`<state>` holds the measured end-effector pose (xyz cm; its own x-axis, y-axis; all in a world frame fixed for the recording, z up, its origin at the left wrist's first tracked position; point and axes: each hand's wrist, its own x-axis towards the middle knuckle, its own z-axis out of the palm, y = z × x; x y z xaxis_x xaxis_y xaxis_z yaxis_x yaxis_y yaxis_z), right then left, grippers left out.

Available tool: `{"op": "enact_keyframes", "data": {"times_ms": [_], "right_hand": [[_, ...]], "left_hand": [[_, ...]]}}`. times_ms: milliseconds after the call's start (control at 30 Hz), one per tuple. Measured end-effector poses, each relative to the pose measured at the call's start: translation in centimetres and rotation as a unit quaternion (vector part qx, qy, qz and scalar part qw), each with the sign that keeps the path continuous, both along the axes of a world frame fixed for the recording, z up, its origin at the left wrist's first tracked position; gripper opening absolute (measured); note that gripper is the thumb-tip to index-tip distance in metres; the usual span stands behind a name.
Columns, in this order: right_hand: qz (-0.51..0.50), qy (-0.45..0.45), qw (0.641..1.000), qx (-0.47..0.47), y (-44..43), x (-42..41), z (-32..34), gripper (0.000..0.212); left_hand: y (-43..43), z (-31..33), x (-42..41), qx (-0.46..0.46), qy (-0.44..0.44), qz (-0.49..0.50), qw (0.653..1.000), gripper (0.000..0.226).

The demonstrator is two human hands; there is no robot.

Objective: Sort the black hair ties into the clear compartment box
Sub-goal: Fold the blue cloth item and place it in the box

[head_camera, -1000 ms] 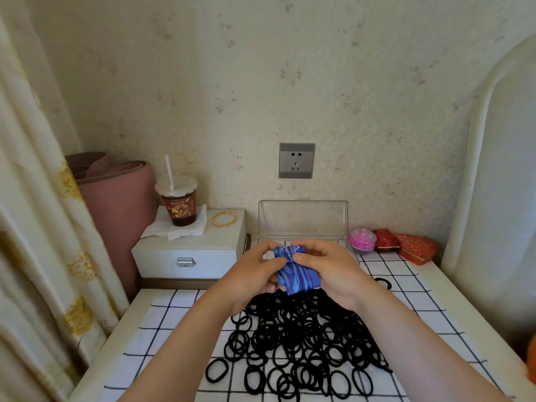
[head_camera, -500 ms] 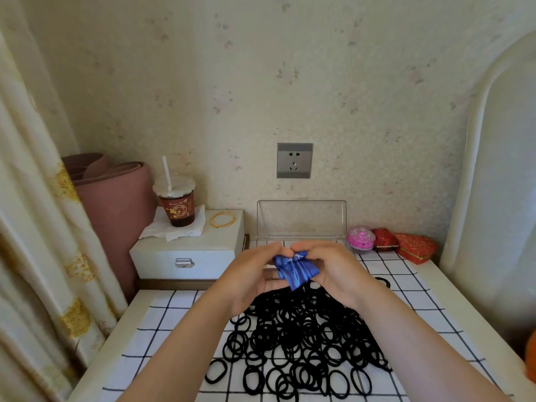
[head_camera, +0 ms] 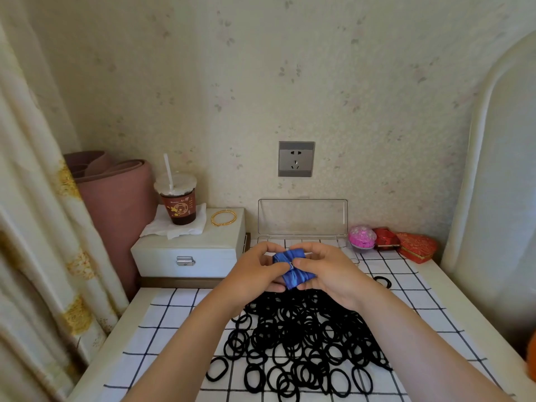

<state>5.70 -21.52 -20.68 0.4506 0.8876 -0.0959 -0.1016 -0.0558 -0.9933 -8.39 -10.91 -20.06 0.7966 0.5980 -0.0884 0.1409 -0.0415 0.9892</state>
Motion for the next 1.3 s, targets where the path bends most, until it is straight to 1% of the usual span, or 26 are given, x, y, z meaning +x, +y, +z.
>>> {"op": "enact_keyframes", "data": {"times_ms": [100,267,333,400,433,467,533,600,633,700,767,800,867,933,1033,1133,1200,1267,1300], "right_hand": [[-0.005,0.026,1.0,0.002,0.2,0.0,-0.1,0.024],[-0.006,0.086,0.996,0.022,0.5,-0.1,0.0,0.023],[-0.011,0.093,0.995,0.027,0.6,0.0,0.0,0.024],[-0.017,0.089,0.995,0.033,0.5,0.2,-0.1,0.026],[-0.019,0.084,0.996,0.035,0.5,0.3,-0.1,0.027],[-0.02,0.078,0.996,0.035,0.5,0.4,-0.1,0.028],[-0.021,0.062,0.997,0.033,0.4,0.3,0.0,0.031],[-0.024,0.063,0.997,0.034,0.6,0.1,0.1,0.032],[-0.026,0.086,0.995,0.042,0.7,-0.1,0.2,0.032],[-0.028,0.174,0.982,0.064,1.1,-0.3,0.2,0.032],[-0.025,0.241,0.968,0.06,1.2,-0.4,0.2,0.029],[-0.02,0.249,0.967,0.044,1.2,-0.5,0.2,0.03],[-0.004,0.229,0.973,0.003,1.3,-0.7,0.3,0.03],[0.004,0.178,0.984,-0.026,1.7,-1.1,0.2,0.026],[-0.03,0.124,0.991,-0.03,2.7,-1.3,-0.3,0.026],[-0.075,0.047,0.995,-0.049,3.5,-1.3,-0.5,0.019],[-0.11,-0.022,0.992,-0.062,4.2,-1.1,-0.5,0.012],[-0.133,-0.085,0.985,-0.068,5.0,-0.5,-0.5,0.004],[-0.142,-0.112,0.981,-0.072,5.4,-0.1,-0.5,0.004]], "left_hand": [[0.3,0.1,-0.3,-0.009,0.017,-0.013,1.0,0.026],[0.4,0.0,-0.3,-0.028,-0.015,0.009,0.999,0.025],[0.4,0.2,-0.3,-0.083,-0.032,-0.005,0.996,0.024],[0.2,0.6,-0.4,-0.161,-0.05,-0.024,0.985,0.015],[0.2,0.7,-0.5,-0.183,-0.054,-0.032,0.981,0.012],[0.3,0.6,-0.6,-0.182,-0.051,-0.033,0.981,0.012],[0.4,0.3,-0.5,-0.152,-0.041,-0.021,0.987,0.015],[0.6,-0.1,-0.4,-0.134,-0.038,-0.009,0.99,0.025],[0.7,-0.2,-0.4,-0.128,-0.04,-0.005,0.991,0.031],[0.8,-0.3,-0.2,-0.103,-0.049,0.008,0.993,0.036],[0.9,-0.5,-0.1,-0.065,-0.053,0.041,0.996,0.031],[0.9,-0.6,0.0,-0.047,-0.051,0.063,0.996,0.028],[0.7,-0.9,0.1,-0.033,-0.053,0.094,0.994,0.027],[0.7,-1.0,0.3,-0.03,-0.058,0.106,0.992,0.028],[0.8,-1.3,0.4,0.002,-0.049,0.111,0.993,0.038],[1.4,-1.7,0.4,0.091,-0.009,0.102,0.991,0.05],[2.0,-2.1,0.2,0.153,0.023,0.089,0.984,0.049],[2.7,-2.8,0.1,0.229,0.073,0.081,0.967,0.047],[3.1,-3.2,0.1,0.258,0.101,0.078,0.958,0.049]]}}
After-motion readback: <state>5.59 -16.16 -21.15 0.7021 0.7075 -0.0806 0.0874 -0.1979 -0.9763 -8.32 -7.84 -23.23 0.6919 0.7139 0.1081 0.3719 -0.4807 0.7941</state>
